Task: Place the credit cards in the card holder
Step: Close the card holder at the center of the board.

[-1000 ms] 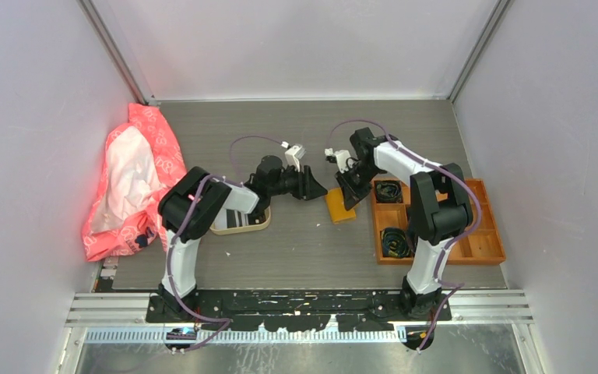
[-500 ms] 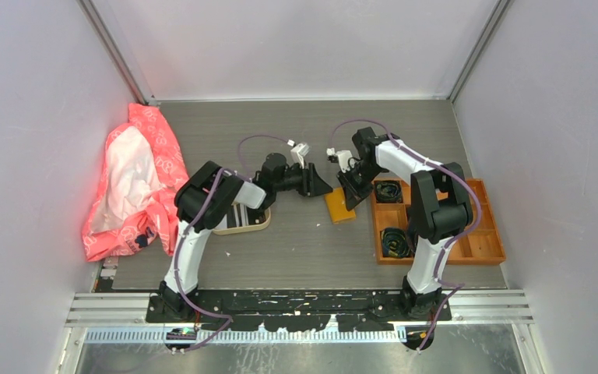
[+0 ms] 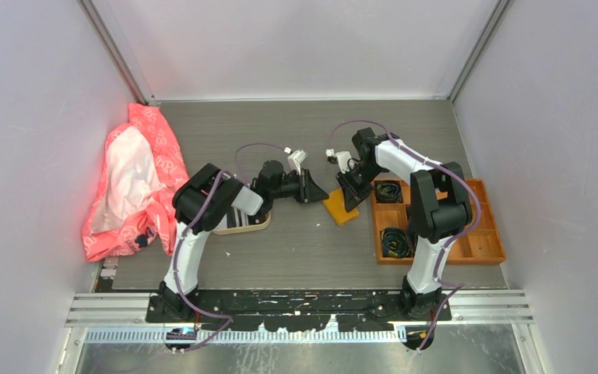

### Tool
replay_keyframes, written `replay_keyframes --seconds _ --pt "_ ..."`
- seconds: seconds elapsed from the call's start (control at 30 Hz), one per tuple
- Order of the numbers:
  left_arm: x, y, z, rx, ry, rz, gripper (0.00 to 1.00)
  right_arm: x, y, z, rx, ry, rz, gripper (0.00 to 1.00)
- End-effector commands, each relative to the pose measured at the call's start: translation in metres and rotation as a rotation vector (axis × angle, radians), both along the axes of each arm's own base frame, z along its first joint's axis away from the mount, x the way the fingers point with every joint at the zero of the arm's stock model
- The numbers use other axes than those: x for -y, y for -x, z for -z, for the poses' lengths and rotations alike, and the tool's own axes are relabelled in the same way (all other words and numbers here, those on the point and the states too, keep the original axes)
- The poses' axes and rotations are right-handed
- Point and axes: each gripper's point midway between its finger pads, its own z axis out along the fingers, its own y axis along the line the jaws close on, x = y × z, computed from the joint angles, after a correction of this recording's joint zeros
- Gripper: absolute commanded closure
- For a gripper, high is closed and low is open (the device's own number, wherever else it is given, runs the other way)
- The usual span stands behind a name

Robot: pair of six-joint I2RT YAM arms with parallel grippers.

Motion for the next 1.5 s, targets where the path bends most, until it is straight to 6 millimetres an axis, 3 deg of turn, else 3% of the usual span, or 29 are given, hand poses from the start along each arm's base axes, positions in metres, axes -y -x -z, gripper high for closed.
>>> replay_keyframes --seconds 0.0,0.1,0.33,0.5,0.6,0.7,0.93,1.2,1.47 --pt "-0.013 0.013 -0.019 0.040 -0.005 -0.081 0.83 -0.010 -0.004 -0.017 0.024 -0.065 -0.034 0.87" --pt "-0.023 0.026 -0.023 0.038 -0.030 -0.145 0.87 -0.013 -0.001 -0.019 0.023 -0.081 -0.057 0.87" --pt "-0.037 0.055 -0.025 0.054 -0.085 -0.255 0.86 -0.022 0.005 -0.027 0.047 -0.124 -0.116 0.81" --pt "-0.044 0.056 -0.054 0.131 -0.094 -0.271 0.80 -0.018 -0.008 -0.028 0.113 -0.082 -0.079 0.78" --pt "-0.040 0.056 -0.079 0.178 -0.100 -0.231 0.76 -0.015 -0.016 -0.030 0.149 -0.073 -0.043 0.78" --pt "-0.033 0.055 -0.090 0.188 -0.103 -0.198 0.74 -0.016 -0.024 -0.036 0.184 -0.095 -0.012 0.76" --pt "-0.013 0.046 -0.070 0.069 -0.153 -0.157 0.73 -0.003 -0.038 -0.027 0.230 -0.018 0.019 0.66" --pt "-0.017 0.038 -0.048 0.034 -0.255 -0.187 0.73 0.009 -0.032 -0.003 0.166 0.055 -0.006 0.62" --pt "-0.030 0.045 -0.049 0.037 -0.297 -0.190 0.66 -0.003 0.006 -0.005 -0.011 -0.034 -0.034 0.81"
